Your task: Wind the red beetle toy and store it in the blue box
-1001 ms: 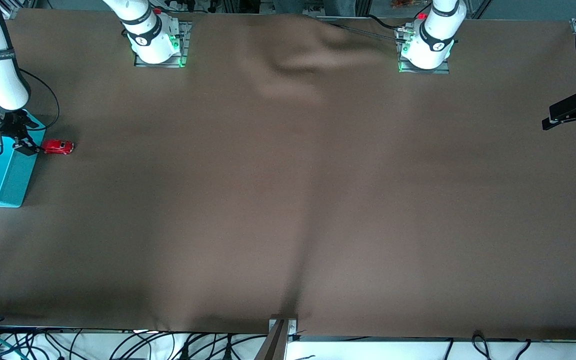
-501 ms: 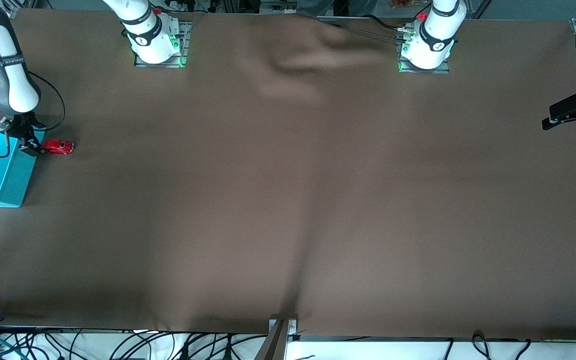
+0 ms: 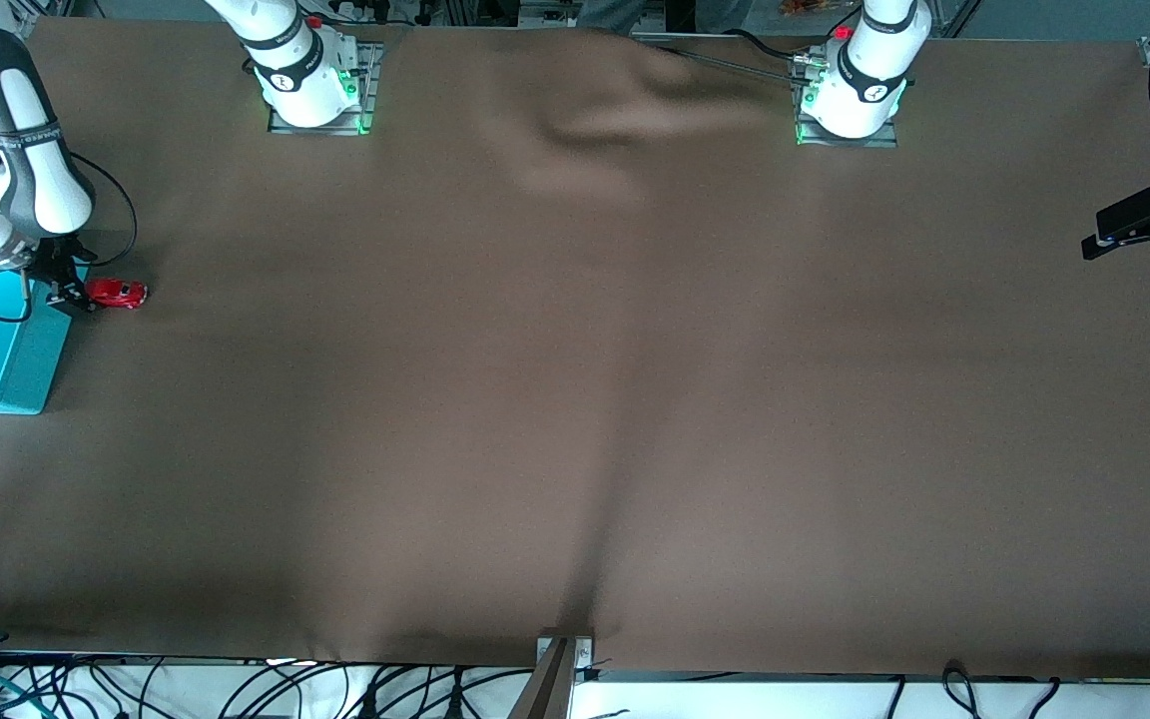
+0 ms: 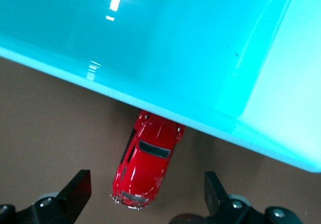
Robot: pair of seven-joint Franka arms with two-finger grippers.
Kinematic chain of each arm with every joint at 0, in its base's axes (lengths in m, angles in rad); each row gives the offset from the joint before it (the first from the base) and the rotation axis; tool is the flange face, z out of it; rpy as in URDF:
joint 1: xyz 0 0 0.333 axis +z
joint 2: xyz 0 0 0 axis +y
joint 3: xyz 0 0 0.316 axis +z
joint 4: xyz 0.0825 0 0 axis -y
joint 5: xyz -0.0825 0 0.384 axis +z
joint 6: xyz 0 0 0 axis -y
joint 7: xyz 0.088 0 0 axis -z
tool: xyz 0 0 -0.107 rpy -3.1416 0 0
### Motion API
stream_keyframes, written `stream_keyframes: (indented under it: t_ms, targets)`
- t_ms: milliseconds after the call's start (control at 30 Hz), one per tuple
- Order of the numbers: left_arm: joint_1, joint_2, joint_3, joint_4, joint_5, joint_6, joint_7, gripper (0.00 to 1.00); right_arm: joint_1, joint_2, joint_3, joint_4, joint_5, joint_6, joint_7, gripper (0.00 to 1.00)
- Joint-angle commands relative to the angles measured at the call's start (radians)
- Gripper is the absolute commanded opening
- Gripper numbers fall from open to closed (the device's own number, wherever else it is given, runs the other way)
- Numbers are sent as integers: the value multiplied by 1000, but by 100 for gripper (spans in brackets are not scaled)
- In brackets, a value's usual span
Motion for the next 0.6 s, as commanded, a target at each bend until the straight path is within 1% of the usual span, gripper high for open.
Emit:
stream_keyframes:
  t_ms: [0,434,501,534,567]
  targets:
    - [-7,-3,3,18,13,-20,18,100,-1,16,6,-15,33,41,7,100]
    - [-7,-3,3,18,13,-20,18,100,-2,46,7,-13,35,61,7,100]
    - [-7,-3,5,18,13,-20,18,100,-4,47,15,-13,36,63,7,100]
    - [-7,-3,5,18,13,-20,18,100,-7,47,18,-13,42,63,7,99]
    - [-5,-3,3,18,13,-20,18,100,-10,47,23,-13,53,63,7,95]
